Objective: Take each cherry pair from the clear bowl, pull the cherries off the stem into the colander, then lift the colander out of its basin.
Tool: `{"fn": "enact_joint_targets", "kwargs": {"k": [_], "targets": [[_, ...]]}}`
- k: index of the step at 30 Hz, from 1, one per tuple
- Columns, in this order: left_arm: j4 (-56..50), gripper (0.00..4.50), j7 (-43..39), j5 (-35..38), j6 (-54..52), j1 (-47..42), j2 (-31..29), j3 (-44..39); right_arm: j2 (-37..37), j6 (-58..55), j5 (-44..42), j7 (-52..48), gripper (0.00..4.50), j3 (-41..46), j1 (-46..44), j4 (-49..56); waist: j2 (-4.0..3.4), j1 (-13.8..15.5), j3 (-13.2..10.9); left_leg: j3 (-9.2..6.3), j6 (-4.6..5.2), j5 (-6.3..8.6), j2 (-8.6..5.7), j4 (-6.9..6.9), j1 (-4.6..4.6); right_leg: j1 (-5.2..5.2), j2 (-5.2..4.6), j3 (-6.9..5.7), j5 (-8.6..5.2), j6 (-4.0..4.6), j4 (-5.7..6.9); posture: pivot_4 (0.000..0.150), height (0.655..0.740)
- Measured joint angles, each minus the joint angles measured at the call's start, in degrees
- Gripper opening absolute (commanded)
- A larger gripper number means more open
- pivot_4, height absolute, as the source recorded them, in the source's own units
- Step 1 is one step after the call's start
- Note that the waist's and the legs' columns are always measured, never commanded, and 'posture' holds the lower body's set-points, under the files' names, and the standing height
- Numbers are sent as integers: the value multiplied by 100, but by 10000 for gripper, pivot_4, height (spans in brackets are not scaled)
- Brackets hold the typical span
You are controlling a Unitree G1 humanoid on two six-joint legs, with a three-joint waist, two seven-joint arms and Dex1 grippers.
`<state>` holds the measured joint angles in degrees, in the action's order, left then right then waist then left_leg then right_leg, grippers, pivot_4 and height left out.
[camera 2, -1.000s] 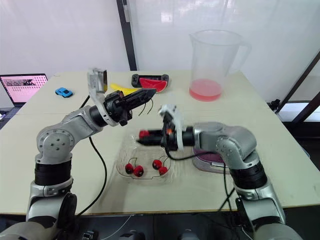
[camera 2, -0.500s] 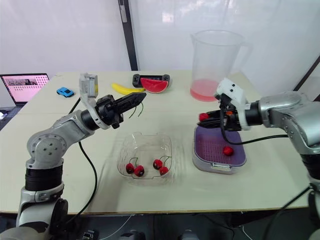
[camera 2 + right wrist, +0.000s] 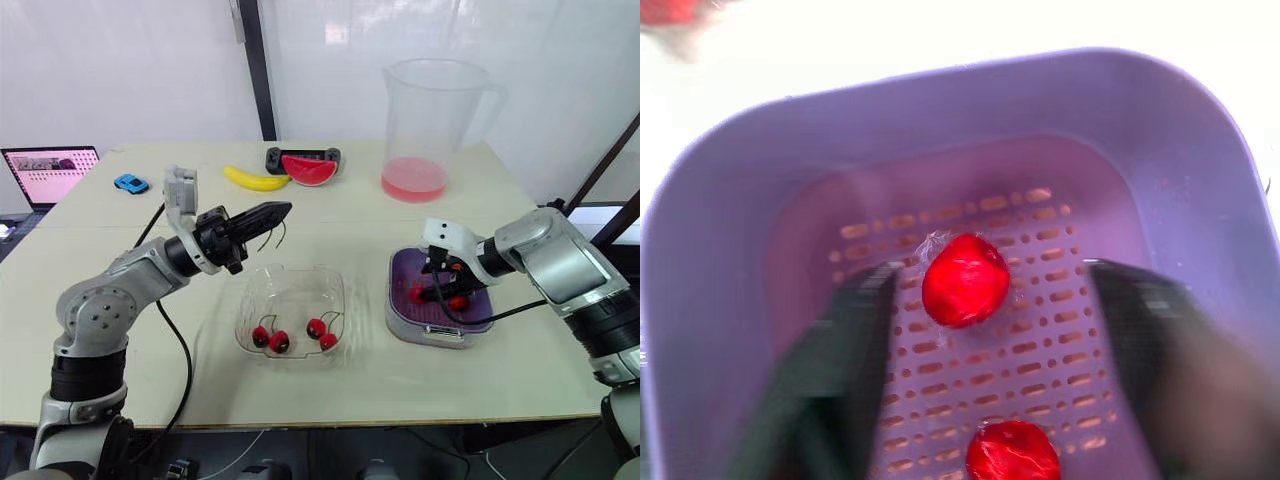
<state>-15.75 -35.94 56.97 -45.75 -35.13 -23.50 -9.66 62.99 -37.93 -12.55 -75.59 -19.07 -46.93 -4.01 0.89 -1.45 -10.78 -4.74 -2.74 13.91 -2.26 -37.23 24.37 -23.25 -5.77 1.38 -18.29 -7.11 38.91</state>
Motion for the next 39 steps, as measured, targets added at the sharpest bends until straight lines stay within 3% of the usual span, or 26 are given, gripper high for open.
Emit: {"fn": "enact_joint_targets", "kwargs": {"k": [6, 12, 17, 25, 31, 36, 37, 39], "targets": [[4, 0, -4, -10, -1, 1, -3, 1, 295, -722, -859, -681, 44649, 874, -187, 400, -1, 45, -1, 1, 10, 6, 0, 0, -1, 2, 0, 0, 0, 0, -2, 1500, 7400], [22, 0, 25, -26, -27, 25, -124, -12, -356, -1976, -2382, -484, 44649, 2142, -1052, 607, 0, 50, 0, -4, 21, 12, 1, 1, -2, 5, 8, -2, 0, 1, -2, 1500, 7400], [263, 0, 221, -172, -1, 298, -469, -323, -1104, -2242, -2851, 12, 44649, 2214, -1067, 822, -1, 17, 0, -2, 24, 14, 1, 2, -2, -4, 8, 0, 0, 1, 5, 1500, 7400], [847, 0, 272, -477, 17, 1572, -1709, -1634, -1533, -2098, -2945, 420, 44649, 2189, -1088, 831, -3, 32, -1, -2, 21, 12, 5, 8, -1, -8, 0, -1, 0, 1, 6, 1500, 7400], [1631, 0, 515, -957, -2, 2439, -1700, -1967, -1687, -2069, -3031, 423, 44649, 1999, -1080, 852, -1, 60, 0, -5, 23, 13, 4, 8, 0, -6, -8, -5, 0, 1, 6, 1500, 7400], [1725, 0, 573, -916, 7, 2564, -1390, -2095, -1720, -2030, -3045, 418, 44649, 1909, -1096, 857, 0, 63, 1, -6, 22, 13, 5, 8, 0, -7, -10, -6, 0, 1, 6, 1500, 7400], [1753, 5969, 619, -891, 21, 2566, -1328, -2195, -1719, -2021, -3043, 408, 45000, 1885, -1100, 856, 0, 61, 1, -7, 22, 13, 6, 8, 0, -8, -9, -7, 0, 1, 6, 1500, 7400], [1763, 13657, 660, -879, 46, 2566, -1258, -2330, -1715, -2004, -3043, 375, 45000, 1856, -1106, 850, 0, 41, 1, -5, 22, 13, 6, 10, 0, -10, -9, -6, 1, 1, 6, 1500, 7400]]}}
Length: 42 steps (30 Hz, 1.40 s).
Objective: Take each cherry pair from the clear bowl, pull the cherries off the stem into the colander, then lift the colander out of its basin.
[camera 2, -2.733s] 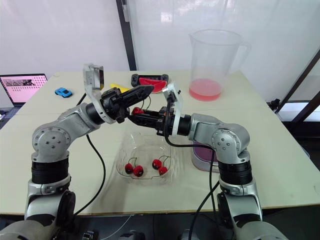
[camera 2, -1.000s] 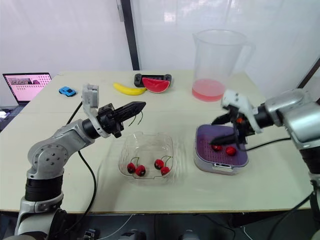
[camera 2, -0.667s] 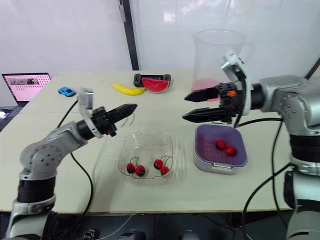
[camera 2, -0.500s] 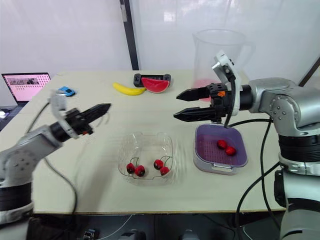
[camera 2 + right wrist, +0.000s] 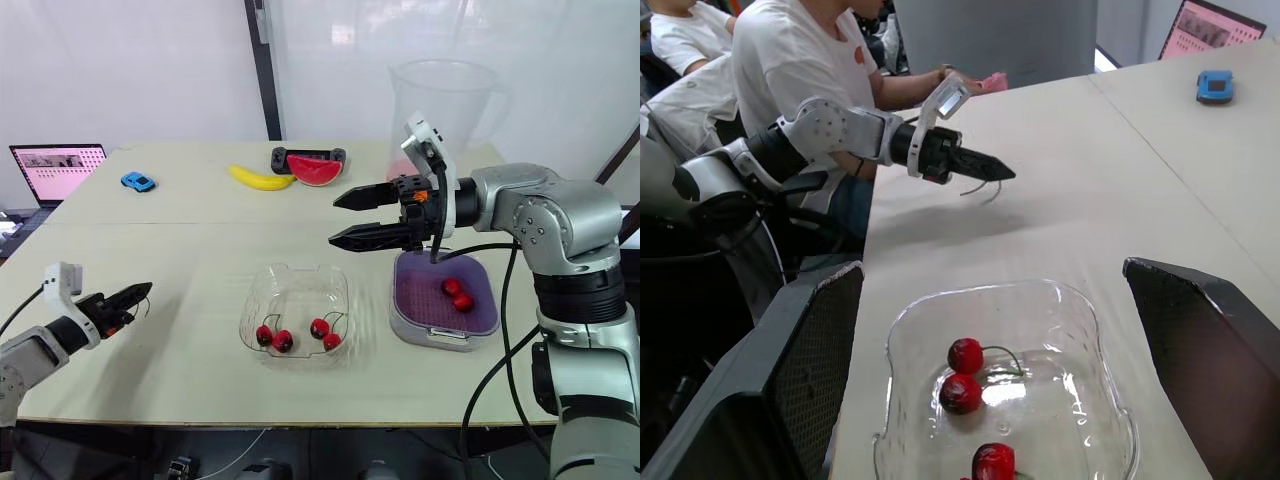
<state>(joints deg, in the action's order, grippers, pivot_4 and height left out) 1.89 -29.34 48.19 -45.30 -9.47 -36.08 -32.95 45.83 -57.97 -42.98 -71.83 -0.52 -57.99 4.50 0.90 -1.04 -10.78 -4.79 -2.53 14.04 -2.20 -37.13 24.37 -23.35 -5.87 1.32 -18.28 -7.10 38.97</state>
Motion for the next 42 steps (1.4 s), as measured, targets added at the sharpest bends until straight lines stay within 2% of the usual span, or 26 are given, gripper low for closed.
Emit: {"fn": "enact_joint_targets", "kwargs": {"k": [6, 7, 10, 14, 20, 24, 26, 29, 33, 37, 42], "targets": [[192, 43639, 117, -137, 90, 62, -112, -209, 3, 47, 1, 21, 45000, -24, -16, 4, 0, 1, 0, 0, 0, 0, 0, 0, 0, 0, 0, 0, 0, 0, 0, 1500, 7400], [240, 44483, 128, -164, 135, 67, -159, -258, 14, 36, 0, 42, 45000, -28, -15, 15, 0, 3, 0, 0, 0, 0, 0, 1, 0, 0, 0, 0, 0, 0, 0, 1500, 7400], [231, 44483, 21, -200, 312, 80, -276, -399, 33, -51, -2, 83, 45000, -95, -15, 148, 0, 6, 0, 0, 0, 0, -1, 1, 0, 0, -2, 0, 0, 0, 0, 1500, 7400], [-429, 44483, -847, 72, 380, 208, -450, -388, 99, -73, 42, 107, 45000, -264, -15, 366, 0, 14, 0, 0, -1, 0, 0, 1, 1, 1, -4, 0, 0, 0, -2, 1500, 7400], [-813, 44483, -1702, 151, 533, 155, -1022, -353, 268, 183, 348, 133, 45000, -495, -14, 577, -2, -5, -1, 4, -1, 1, 2, 5, -1, -1, -1, 1, 0, 1, -3, 1500, 7400], [-1373, 44483, -2425, 223, 541, -37, -1612, 114, 287, 364, 762, 472, 45000, -658, -19, 685, -1, -4, -1, 7, -1, 0, -1, 5, 1, 0, -3, 3, 0, 1, -4, 1500, 7400], [-1567, 44483, -2997, 219, 441, 113, -2117, 400, 624, 67, 864, 349, 45000, -1056, -144, 694, -12, -11, -7, 12, 1, 1, -1, 8, 1, -1, -4, 6, 0, 1, -9, 1500, 7400], [-1144, 44483, -3336, -5, 511, 156, -2274, 468, 815, -651, 921, 192, 45000, -1559, -466, 609, -23, -45, -11, 12, 2, 2, 4, 13, -4, -4, 12, 6, 0, 6, -9, 1500, 7400], [-976, 44483, -3765, -284, 821, 342, -2309, 645, 250, -1128, 1046, 331, 45000, -2115, -979, 478, -23, -153, -11, 6, 4, 3, 15, 17, -1, -10, 23, 6, 3, 11, -6, 1500, 7400], [-1336, 44483, -3925, -128, 691, 457, -2198, 786, -93, -1118, 1227, 290, 45000, -2657, -1313, 538, -21, -140, -11, 5, 6, 4, 12, 16, 5, -13, 8, 3, 3, 10, -7, 1500, 7400], [-1693, 44483, -3935, 129, 440, 677, -2070, 789, -904, -1246, 1711, 656, 45000, -3609, -1675, 500, -20, -153, -10, 2, 3, 2, 13, 11, 2, -14, 8, 3, 3, 10, 2, 1500, 7400]]}}
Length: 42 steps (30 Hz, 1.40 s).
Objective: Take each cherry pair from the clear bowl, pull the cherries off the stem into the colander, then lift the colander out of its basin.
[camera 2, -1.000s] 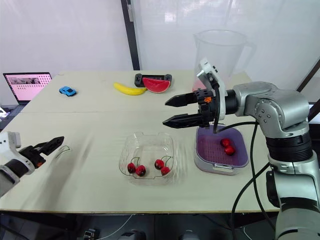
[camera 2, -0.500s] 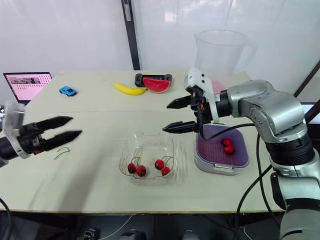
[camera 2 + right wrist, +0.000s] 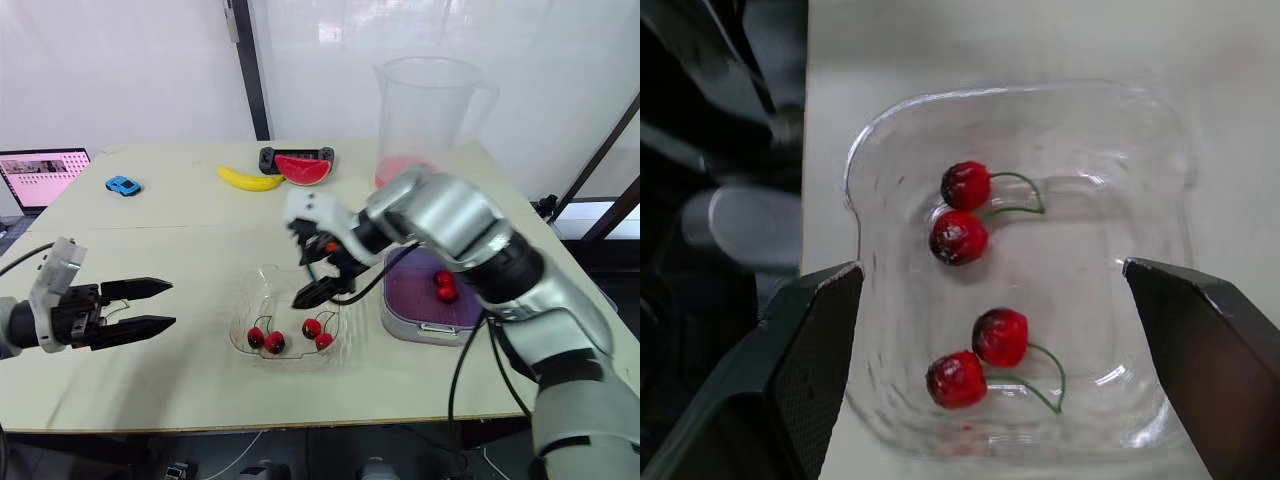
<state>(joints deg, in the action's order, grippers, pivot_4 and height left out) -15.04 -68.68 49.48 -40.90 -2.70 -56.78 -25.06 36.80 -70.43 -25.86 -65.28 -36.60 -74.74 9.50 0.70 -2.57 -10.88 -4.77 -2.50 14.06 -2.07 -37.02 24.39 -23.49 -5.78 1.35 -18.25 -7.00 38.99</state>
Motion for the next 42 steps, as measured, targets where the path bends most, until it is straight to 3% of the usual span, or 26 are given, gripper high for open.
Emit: {"fn": "enact_joint_targets", "kwargs": {"k": [6, 20, 23, 25, 37, 41, 42], "targets": [[-11, 44483, -35, -14, 5, 220, 2, -57, -387, 534, 777, 367, 45000, -721, 112, -342, 2, 15, 1, -2, -4, -2, -7, -2, 1, 0, -6, -2, 0, 0, 2, 1500, 7400], [34, 44483, -233, -217, 225, 268, -23, -74, -1094, 731, 1353, 770, 45000, -1142, 831, -217, 2, 0, 2, -4, -7, -4, -6, 1, 0, -3, -2, -3, 0, 0, 5, 1500, 7400], [39, 45000, -239, -279, 260, 286, -92, -76, -1248, 762, 1457, 834, 35364, -1242, 988, -359, 2, 2, 2, -4, -7, -4, -6, 1, 0, -2, -2, -3, 0, 0, 5, 1500, 7400], [43, 45000, -239, -287, 266, 296, -92, -76, -1342, 768, 1498, 852, 25563, -1263, 1072, -431, 2, 1, 2, -4, -7, -4, -6, 1, 0, -2, -2, -3, 0, 0, 5, 1500, 7400], [88, 45000, -229, -380, 270, 214, -97, -76, -1440, 878, 1763, 854, 25563, -1313, 1119, -662, 2, 0, 2, -5, -7, -4, -6, 0, 0, -2, -1, -4, 0, 0, 6, 1500, 7400], [147, 45000, -219, -390, 271, 34, -97, -52, -1480, 886, 1793, 863, 13798, -1306, 1179, -756, 3, 3, 2, -5, -8, -4, -7, 0, -1, 0, -1, -5, 0, 0, 6, 1500, 7400], [152, 45000, -218, -394, 271, -1, -98, -50, -1492, 895, 1798, 864, 13798, -1297, 1179, -755, 3, 0, 2, -5, -8, -4, -7, 0, -1, 0, -1, -5, 0, 0, 6, 1500, 7400]]}}
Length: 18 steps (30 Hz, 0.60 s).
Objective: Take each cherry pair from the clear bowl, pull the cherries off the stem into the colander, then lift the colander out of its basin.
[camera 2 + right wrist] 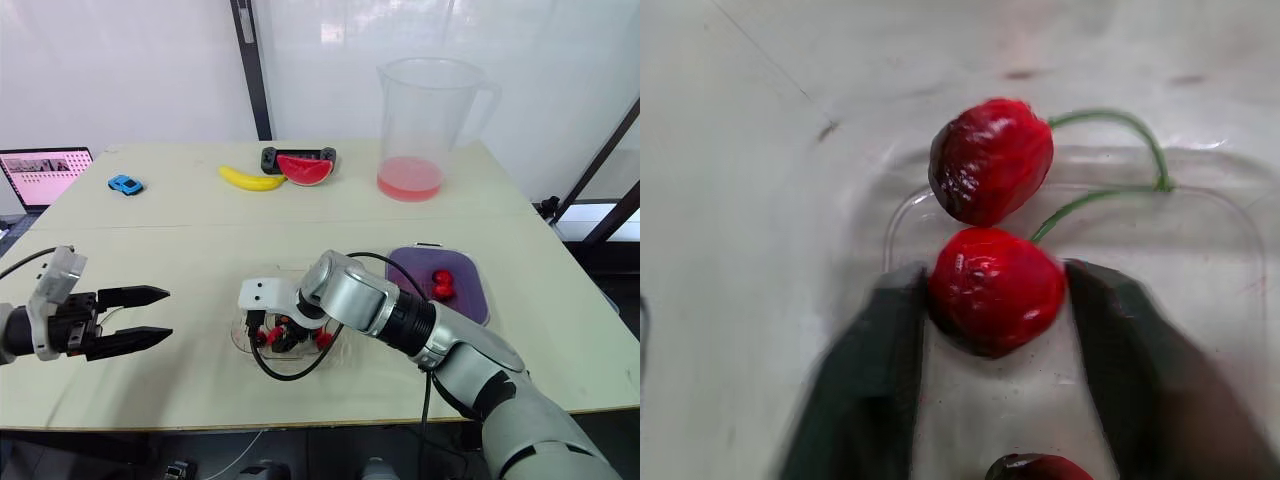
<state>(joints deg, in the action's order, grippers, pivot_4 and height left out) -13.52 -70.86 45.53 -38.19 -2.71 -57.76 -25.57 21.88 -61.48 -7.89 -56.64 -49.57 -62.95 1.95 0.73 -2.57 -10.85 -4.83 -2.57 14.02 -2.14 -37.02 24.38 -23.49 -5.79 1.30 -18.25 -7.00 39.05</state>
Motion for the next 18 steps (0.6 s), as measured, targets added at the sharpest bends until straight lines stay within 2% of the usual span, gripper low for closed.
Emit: {"fn": "enact_joint_targets", "kwargs": {"k": [9, 13, 18], "targets": [[154, 45000, 46, -25, 19, -250, 36, 67, 142, -48, -10, -78, 13798, 233, -4, 127, 0, 9, 0, -1, 0, 0, 0, -1, 0, 1, 2, 0, 0, 0, 1, 1500, 7400], [256, 45000, 291, 9, 0, -543, 221, 75, 316, 91, -199, -219, 13798, 841, -10, 407, 0, 7, 0, -2, 0, 0, 1, -1, 0, 1, 3, 0, 0, 0, 2, 1500, 7400], [273, 45000, 703, 526, -384, -1044, 630, 49, 775, 874, -344, -183, 13798, 2040, 243, 938, 5, 25, 3, -3, 0, 0, 0, -3, 0, 5, 1, -3, 0, -1, 1, 1500, 7400]]}}
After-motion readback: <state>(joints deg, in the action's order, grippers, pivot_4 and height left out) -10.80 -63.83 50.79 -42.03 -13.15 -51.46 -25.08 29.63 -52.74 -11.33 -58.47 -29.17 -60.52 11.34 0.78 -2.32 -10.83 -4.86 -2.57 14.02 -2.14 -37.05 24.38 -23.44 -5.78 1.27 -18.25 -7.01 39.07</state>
